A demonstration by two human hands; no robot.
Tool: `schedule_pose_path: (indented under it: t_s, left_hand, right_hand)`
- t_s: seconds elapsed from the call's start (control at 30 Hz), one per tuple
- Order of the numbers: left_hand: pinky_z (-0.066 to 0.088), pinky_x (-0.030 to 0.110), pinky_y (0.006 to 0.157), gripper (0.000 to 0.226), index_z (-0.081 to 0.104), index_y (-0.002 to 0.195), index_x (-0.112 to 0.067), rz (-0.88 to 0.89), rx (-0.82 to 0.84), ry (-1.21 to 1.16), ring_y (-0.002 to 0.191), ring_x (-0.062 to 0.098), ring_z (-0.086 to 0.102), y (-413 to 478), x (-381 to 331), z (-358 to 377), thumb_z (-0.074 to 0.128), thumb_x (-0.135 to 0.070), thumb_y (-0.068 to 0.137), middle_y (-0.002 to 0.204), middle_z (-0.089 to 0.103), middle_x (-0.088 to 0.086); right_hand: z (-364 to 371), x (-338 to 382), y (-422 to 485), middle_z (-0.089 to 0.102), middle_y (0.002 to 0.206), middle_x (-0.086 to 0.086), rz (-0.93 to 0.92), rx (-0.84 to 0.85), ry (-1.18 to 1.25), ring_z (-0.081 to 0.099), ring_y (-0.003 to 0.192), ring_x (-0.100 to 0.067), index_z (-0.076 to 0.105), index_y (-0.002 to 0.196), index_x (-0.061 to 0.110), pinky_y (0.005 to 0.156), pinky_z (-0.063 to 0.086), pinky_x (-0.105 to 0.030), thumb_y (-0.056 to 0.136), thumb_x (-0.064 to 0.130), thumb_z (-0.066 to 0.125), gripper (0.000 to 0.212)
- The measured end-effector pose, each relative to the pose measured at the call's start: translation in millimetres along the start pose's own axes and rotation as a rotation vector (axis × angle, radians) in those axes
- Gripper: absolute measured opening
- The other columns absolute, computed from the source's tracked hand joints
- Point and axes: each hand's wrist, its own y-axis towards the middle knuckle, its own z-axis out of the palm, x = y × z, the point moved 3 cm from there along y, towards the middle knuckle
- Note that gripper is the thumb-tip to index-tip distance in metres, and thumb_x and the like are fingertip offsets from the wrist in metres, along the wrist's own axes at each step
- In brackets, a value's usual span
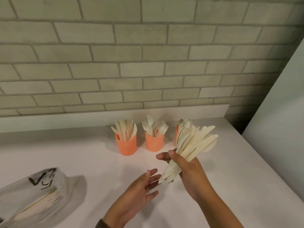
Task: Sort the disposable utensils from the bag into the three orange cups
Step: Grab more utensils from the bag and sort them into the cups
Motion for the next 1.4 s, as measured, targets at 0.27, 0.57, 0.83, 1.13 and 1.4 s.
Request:
schedule_pose_path:
  t_s: [0.27, 0.57, 0.83, 1.13, 1.4]
  left_hand:
    - [0.054, 0.040, 0.077, 0.031, 0.066, 0.081, -0.007, -0.068, -0.118, -0.892, 0.072, 0.032, 0.070, 30, 0, 72, 0.040, -0.021, 0.089, 0.077, 0.071, 0.017]
    - [0.047, 0.034, 0.069, 0.027, 0.065, 0.082, -0.009, -0.018, -0.320, -0.699, 0.074, 0.023, 0.055, 59, 11, 104, 0.047, -0.027, 0.089, 0.064, 0.055, 0.006]
    - [0.047, 0.020, 0.070, 0.015, 0.071, 0.082, -0.025, 0.336, -0.614, 0.237, 0.086, 0.009, 0.061, 56, 3, 113, 0.059, -0.017, 0.088, 0.087, 0.071, -0.012]
    - [0.044, 0.009, 0.058, 0.019, 0.073, 0.058, -0.034, 0.439, -0.697, 0.544, 0.054, 0.000, 0.054, 59, 9, 141, 0.078, -0.020, 0.070, 0.072, 0.071, -0.015]
    - [0.046, 0.013, 0.050, 0.022, 0.078, 0.063, -0.025, 0.364, -0.613, 0.393, 0.046, 0.000, 0.051, 68, -12, 140, 0.072, -0.009, 0.076, 0.056, 0.069, -0.007]
  right_hand:
    - [5, -1, -3, 0.064, 0.072, -0.019, -0.013, 0.012, 0.011, 0.063, 0.065, -0.029, 0.064, 0.081, 0.000, 0.060, 0.054, -0.029, 0.067, 0.008, 0.068, 0.017]
    - [-47, -8, 10, 0.056, 0.059, -0.009, 0.176, 0.114, 0.053, 0.058, 0.058, -0.023, 0.060, 0.086, 0.004, 0.057, 0.048, -0.027, 0.068, 0.012, 0.065, 0.020]
    - [-112, -20, 9, 0.057, 0.061, -0.014, 0.345, 0.147, 0.098, 0.053, 0.046, -0.028, 0.056, 0.101, 0.004, 0.055, 0.053, -0.040, 0.078, 0.014, 0.070, 0.029]
    - [-134, -28, 9, 0.060, 0.062, -0.014, 0.391, 0.269, 0.018, 0.041, 0.034, -0.019, 0.059, 0.107, 0.004, 0.039, 0.034, -0.021, 0.071, 0.029, 0.070, 0.045]
    - [-142, -18, 18, 0.070, 0.084, -0.026, 0.345, 0.216, 0.158, 0.045, 0.041, -0.023, 0.058, 0.109, 0.005, 0.042, 0.034, -0.023, 0.078, 0.030, 0.069, 0.041]
